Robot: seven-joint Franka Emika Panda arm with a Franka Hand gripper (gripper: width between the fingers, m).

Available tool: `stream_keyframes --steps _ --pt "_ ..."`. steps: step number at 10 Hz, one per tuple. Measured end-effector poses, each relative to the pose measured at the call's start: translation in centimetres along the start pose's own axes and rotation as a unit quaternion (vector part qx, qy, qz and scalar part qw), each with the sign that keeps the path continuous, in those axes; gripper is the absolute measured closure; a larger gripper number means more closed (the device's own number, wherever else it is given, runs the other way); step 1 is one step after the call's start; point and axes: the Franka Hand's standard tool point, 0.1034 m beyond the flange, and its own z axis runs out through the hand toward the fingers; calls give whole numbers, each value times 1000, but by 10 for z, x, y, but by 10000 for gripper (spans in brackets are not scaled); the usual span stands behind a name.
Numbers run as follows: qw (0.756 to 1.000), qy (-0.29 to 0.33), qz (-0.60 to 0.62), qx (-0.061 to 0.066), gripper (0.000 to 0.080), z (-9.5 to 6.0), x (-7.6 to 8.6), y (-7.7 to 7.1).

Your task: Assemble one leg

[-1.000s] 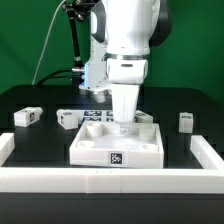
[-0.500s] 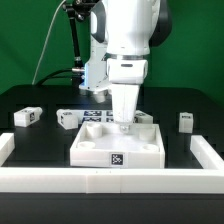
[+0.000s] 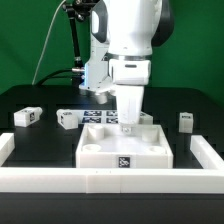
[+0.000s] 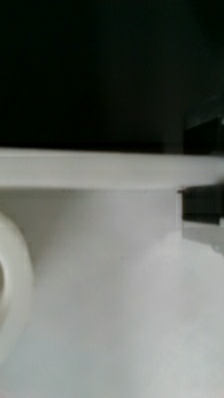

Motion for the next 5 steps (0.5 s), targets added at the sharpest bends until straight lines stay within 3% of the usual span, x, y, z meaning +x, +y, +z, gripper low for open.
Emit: stream_keyframes --steps 5 --pt "1000 12 -18 -20 742 -1 37 39"
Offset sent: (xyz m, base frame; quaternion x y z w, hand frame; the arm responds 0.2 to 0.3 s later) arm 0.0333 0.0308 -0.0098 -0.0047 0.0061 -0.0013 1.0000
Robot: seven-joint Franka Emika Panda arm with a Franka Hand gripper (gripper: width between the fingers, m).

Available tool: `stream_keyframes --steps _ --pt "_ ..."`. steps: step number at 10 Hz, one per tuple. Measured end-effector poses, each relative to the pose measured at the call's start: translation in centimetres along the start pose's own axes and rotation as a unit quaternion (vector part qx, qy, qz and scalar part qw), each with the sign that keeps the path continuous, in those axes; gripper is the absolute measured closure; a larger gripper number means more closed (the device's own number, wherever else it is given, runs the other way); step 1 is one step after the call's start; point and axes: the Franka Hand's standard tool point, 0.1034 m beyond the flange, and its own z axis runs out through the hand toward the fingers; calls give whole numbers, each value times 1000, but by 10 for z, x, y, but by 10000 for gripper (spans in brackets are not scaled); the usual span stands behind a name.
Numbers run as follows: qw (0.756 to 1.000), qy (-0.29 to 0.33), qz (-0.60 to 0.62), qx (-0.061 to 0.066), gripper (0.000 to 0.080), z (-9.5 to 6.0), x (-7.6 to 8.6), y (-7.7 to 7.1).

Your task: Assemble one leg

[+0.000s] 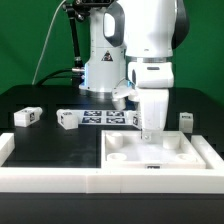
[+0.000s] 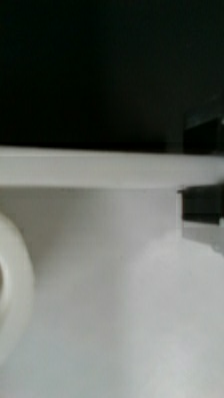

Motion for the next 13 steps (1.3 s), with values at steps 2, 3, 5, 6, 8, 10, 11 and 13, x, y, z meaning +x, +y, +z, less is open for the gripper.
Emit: stream_keyframes --steps 2,3,5,6,8,10,11,13 --pt "1000 2 -7 -2 741 0 9 5" --pt "1000 2 -4 -1 741 0 9 5" --pt "1000 2 -2 -1 741 0 9 5" --pt "1000 2 -1 -1 741 0 9 4" --pt "1000 2 -1 -1 550 1 9 4" --pt "1000 2 -1 -1 225 1 9 4" --pt "1000 2 -1 -1 225 1 9 4" --pt "1000 2 -1 -1 158 1 9 4"
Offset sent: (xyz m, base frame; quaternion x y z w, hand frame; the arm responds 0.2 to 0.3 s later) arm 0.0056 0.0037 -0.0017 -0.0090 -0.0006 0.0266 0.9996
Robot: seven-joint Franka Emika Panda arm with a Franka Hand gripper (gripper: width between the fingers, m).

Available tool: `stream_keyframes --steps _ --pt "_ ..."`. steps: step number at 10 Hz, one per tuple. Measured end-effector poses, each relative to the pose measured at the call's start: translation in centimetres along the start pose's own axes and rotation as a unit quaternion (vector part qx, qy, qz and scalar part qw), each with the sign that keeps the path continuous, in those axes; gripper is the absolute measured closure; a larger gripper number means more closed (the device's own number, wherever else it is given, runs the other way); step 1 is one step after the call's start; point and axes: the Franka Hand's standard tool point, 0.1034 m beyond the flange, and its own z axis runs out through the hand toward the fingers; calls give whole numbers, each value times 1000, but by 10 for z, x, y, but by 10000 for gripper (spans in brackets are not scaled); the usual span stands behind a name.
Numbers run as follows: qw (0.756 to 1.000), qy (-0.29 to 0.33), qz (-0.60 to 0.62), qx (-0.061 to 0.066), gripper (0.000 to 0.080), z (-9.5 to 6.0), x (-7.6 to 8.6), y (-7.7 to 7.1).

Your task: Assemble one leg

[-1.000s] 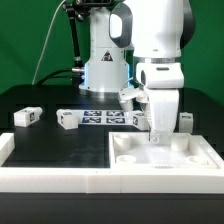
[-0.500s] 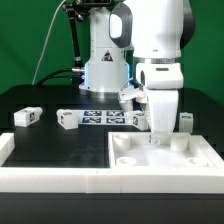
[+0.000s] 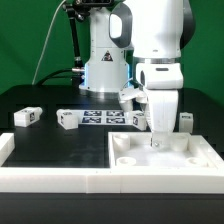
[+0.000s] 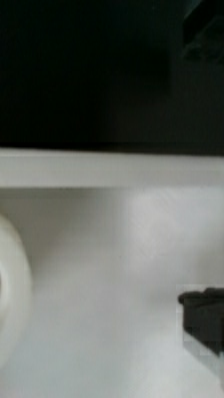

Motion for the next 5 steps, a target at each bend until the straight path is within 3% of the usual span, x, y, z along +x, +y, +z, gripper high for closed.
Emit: stream_keyframes --steps 3,5 --pt "1000 0 1 -1 151 -1 0 0" --pt "1000 -1 26 -14 151 -22 6 -9"
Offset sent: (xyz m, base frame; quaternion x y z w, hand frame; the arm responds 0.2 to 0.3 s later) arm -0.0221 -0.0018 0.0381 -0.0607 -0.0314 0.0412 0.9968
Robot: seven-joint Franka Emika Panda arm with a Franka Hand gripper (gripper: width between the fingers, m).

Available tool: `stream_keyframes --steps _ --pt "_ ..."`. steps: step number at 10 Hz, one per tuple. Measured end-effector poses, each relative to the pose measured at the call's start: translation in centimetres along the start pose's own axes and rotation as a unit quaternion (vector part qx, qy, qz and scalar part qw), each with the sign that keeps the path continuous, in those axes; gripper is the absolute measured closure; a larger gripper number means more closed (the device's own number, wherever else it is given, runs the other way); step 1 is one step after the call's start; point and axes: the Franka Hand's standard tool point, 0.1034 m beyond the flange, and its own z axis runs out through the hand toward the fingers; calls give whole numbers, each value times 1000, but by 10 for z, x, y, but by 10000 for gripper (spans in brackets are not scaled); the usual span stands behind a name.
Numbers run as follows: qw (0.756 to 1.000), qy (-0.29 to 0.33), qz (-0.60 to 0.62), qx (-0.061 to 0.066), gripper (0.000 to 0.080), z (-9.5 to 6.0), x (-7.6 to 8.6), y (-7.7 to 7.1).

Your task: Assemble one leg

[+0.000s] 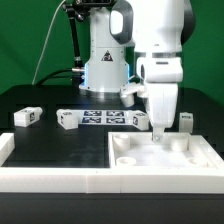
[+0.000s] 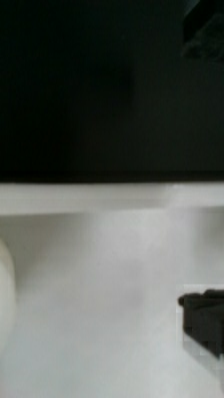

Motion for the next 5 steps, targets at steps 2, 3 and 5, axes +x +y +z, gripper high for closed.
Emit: stream_keyframes --steps 2,3,5 --pt "1000 -2 21 -9 151 -22 8 -14" --pt "1000 -4 23 -16 151 -36 14 -17" --pt "999 -4 31 -22 151 -46 15 -20"
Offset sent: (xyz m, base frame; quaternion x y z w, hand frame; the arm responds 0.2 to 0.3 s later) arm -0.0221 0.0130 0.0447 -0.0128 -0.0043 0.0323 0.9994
